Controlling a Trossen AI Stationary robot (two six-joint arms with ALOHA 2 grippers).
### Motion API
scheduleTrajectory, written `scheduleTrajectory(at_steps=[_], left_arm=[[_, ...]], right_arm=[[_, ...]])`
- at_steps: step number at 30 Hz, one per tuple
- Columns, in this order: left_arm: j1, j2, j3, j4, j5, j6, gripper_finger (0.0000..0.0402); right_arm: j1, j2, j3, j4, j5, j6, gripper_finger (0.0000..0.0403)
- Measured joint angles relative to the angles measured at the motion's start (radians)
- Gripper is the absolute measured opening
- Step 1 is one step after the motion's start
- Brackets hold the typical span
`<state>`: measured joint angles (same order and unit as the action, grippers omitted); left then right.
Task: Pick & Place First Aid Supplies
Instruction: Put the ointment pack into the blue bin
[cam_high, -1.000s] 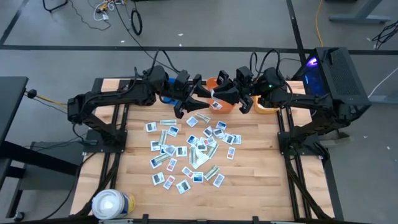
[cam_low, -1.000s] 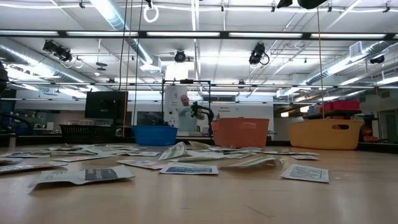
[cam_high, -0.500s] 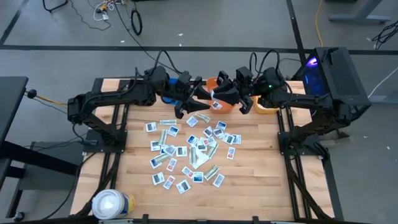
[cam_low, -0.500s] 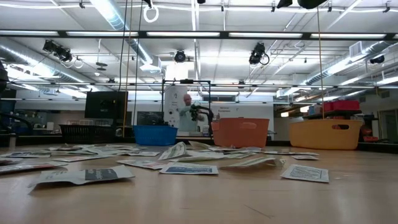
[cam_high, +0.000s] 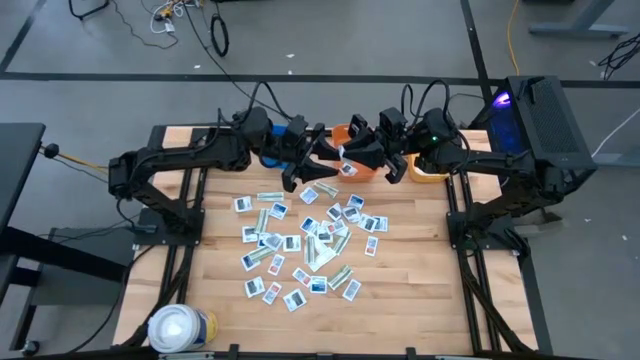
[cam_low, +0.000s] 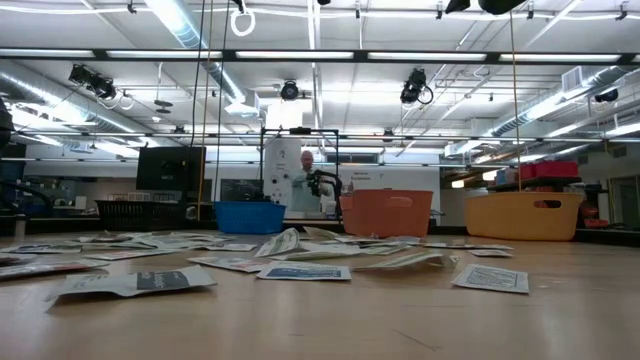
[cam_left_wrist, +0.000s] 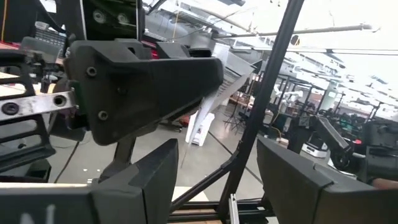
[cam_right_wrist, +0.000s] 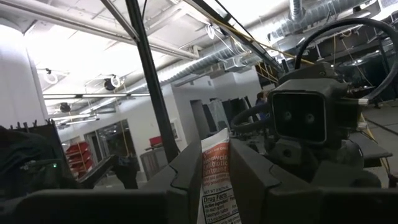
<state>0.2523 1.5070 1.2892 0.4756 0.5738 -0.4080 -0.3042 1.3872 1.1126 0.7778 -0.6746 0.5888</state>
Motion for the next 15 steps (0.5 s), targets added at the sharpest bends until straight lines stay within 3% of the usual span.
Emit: scheduleTrajectory(at_steps=[15], left_arm=[[0.002,0.029,0.0,-0.004,-0.004,-0.001,0.0129]], right_arm=[[0.0,0.0,0.0,-0.069,-0.023,0.005,0.008]])
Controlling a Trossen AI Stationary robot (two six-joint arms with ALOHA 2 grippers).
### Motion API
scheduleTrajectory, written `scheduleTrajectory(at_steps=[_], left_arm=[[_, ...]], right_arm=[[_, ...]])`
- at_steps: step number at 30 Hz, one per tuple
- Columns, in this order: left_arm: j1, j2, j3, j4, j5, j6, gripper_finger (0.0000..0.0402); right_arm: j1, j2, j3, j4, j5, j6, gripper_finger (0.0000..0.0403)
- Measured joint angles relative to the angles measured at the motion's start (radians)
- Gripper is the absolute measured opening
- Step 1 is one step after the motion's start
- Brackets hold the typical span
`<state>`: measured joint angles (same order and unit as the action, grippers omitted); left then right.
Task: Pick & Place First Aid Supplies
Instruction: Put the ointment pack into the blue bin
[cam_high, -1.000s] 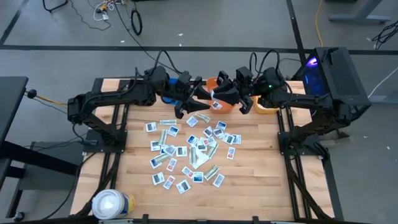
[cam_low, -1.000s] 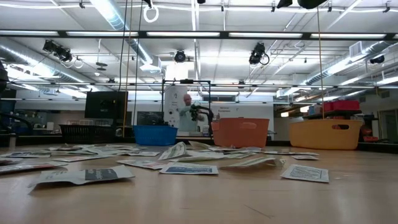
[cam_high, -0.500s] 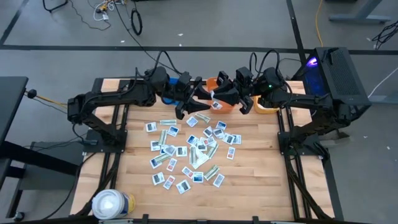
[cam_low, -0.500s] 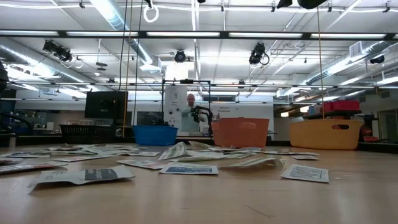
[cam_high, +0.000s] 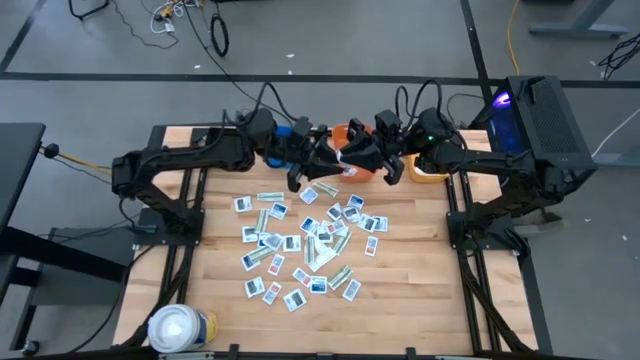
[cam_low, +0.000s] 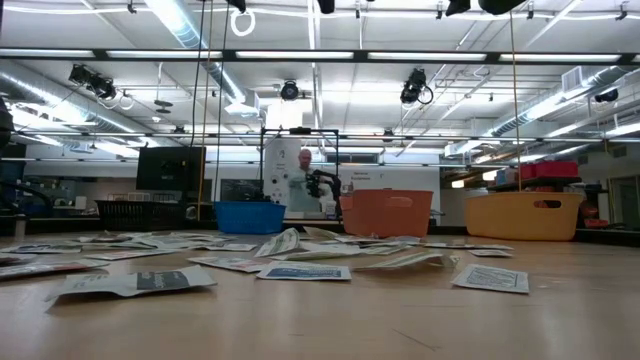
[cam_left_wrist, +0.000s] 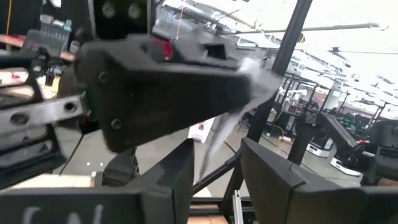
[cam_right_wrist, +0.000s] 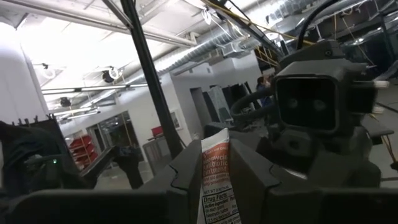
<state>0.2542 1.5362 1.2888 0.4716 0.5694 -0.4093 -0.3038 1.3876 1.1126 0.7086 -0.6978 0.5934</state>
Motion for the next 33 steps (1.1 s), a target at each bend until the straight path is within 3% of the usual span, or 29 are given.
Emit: scheduleTrajectory(at_steps=[21,28,33], left_arm=[[0.012,0.005,0.0,0.005,-0.026,0.019,0.0008],[0.013,0.004,0.0,0.004,-0.034,0.029,0.0004],[0.013,0.004,0.0,0.002,-0.038,0.028,0.0003]], right_arm=[[-0.001,0.0,0.0,-0.007,0.001,0.0,0.008],[0.0,0.0,0.0,-0.007,0.001,0.003,0.0086],[-0.003,0.0,0.0,0.017,0.009,0.043,0.0131]])
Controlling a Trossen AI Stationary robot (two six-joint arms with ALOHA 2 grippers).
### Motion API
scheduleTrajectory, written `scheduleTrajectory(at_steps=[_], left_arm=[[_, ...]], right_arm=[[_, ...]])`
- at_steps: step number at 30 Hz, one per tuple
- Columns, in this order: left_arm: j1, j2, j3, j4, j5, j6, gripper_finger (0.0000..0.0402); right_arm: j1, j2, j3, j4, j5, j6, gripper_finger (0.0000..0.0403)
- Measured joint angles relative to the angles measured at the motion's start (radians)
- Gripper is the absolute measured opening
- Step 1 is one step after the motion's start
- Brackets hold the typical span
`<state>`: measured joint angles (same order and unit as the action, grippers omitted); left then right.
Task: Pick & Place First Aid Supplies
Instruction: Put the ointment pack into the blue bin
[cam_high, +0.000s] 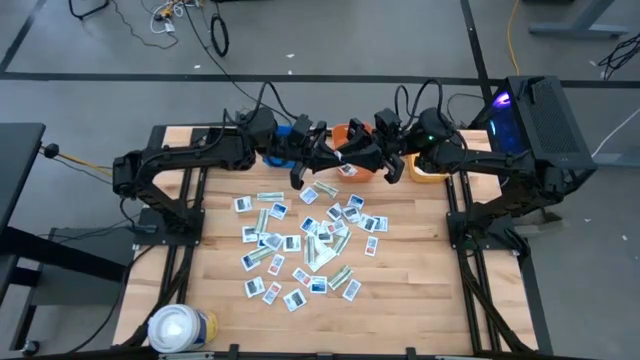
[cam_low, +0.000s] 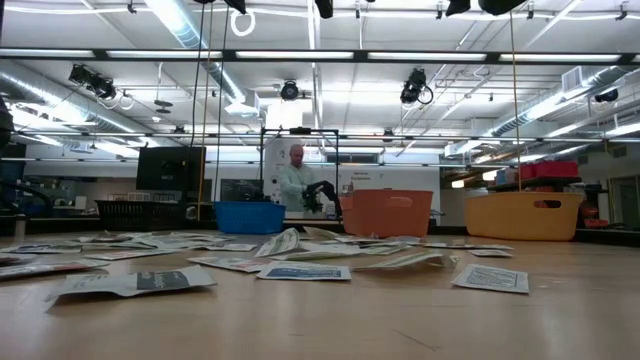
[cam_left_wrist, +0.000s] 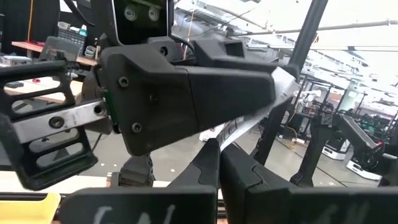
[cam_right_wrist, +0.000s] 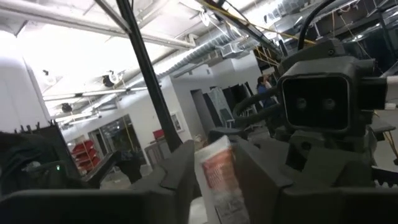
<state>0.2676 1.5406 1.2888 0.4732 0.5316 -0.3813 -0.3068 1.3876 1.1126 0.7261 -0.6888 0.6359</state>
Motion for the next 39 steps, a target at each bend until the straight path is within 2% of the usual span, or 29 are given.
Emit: scheduleTrajectory(at_steps=[8,14,19,26,35,39], left_arm=[[0.013,0.0,0.0,0.0,-0.005,0.0,0.0002],[0.048,0.0,0.0,0.0,-0.005,-0.008,0.0001],[0.105,0.0,0.0,-0.005,0.017,-0.029,0.0001],[0.186,-0.001,0.0,-0.097,0.042,-0.025,0.0001],[0.27,-0.001,0.001,-0.296,0.04,0.05,0.0001],[0.292,-0.001,0.001,-0.397,-0.013,0.063,0.0001]], right_arm=[[-0.012,0.0,0.0,0.093,-0.011,0.034,0.0231],[-0.039,0.0,0.0,0.137,-0.01,0.035,0.0268],[-0.053,-0.002,0.0,0.173,-0.008,0.037,0.0268],[-0.068,-0.012,0.0,0.173,-0.009,0.037,0.0256],[-0.072,-0.012,0.0,0.138,-0.009,0.026,0.0243],[-0.072,-0.012,0.0,0.106,-0.009,0.025,0.024]])
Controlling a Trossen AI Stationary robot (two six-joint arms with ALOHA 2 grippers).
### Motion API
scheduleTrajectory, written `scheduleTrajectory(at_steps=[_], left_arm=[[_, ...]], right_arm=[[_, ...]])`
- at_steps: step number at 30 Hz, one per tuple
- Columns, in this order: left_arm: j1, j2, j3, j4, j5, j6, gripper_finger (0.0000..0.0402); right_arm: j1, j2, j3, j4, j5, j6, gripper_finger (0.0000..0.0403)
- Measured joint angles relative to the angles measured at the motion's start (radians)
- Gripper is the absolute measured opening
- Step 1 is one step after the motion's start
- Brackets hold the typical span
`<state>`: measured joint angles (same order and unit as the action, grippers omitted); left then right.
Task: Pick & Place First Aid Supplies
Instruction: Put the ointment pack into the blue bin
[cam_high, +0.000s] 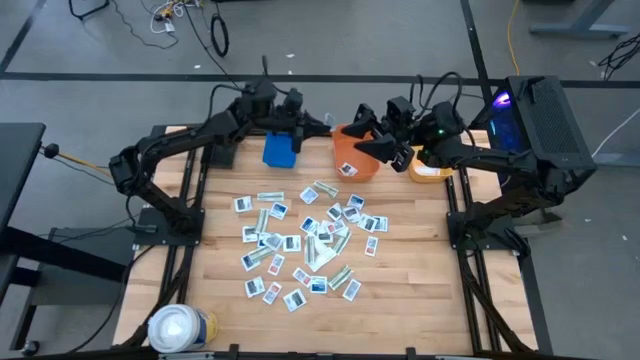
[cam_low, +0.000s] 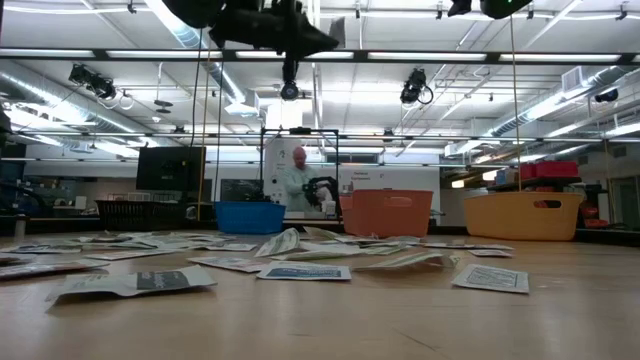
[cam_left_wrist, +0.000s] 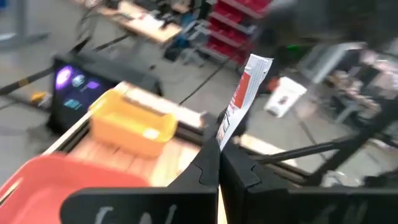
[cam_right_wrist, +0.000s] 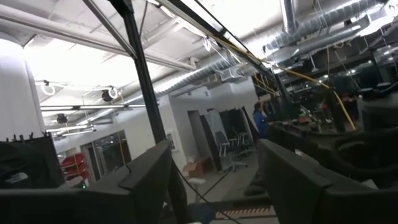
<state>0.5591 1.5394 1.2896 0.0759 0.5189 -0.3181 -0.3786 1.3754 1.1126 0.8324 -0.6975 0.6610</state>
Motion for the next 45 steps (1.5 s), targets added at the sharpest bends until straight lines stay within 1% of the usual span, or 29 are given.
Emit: scheduleTrajectory(at_steps=[4,15,17,21,24,27,35,41,45], left_arm=[[0.018,0.0,0.0,-0.084,-0.109,0.001,0.0001],[0.045,0.0,0.0,-0.372,-0.477,-0.014,0.0],[0.054,0.0,0.0,-0.44,-0.522,-0.034,0.0],[0.072,0.0,0.0,-0.555,-0.579,-0.038,0.0],[0.088,0.0,0.0,-0.612,-0.609,-0.037,0.0],[0.108,0.0,-0.006,-0.642,-0.612,-0.037,0.0],[0.134,0.001,-0.074,-0.653,-0.574,-0.046,0.0],[0.134,0.001,-0.098,-0.64,-0.552,-0.085,0.0],[0.133,0.004,-0.106,-0.643,-0.56,-0.097,0.0]], right_arm=[[0.0,0.0,0.0,-0.038,0.0,-0.026,0.024],[0.0,0.0,0.0,-0.073,0.0,-0.05,0.024],[0.0,0.0,0.0,-0.073,0.0,-0.05,0.024],[0.0,0.0,0.0,-0.081,0.0,-0.05,0.024],[0.0,0.0,0.0,-0.097,0.0,-0.05,0.024],[0.0,0.0,0.0,-0.116,0.0,-0.076,0.024],[-0.013,0.0,0.0,-0.2,0.001,-0.234,0.0236],[-0.029,0.0,0.0,-0.327,0.002,-0.36,0.0208],[-0.041,0.0,0.0,-0.406,0.004,-0.382,0.018]])
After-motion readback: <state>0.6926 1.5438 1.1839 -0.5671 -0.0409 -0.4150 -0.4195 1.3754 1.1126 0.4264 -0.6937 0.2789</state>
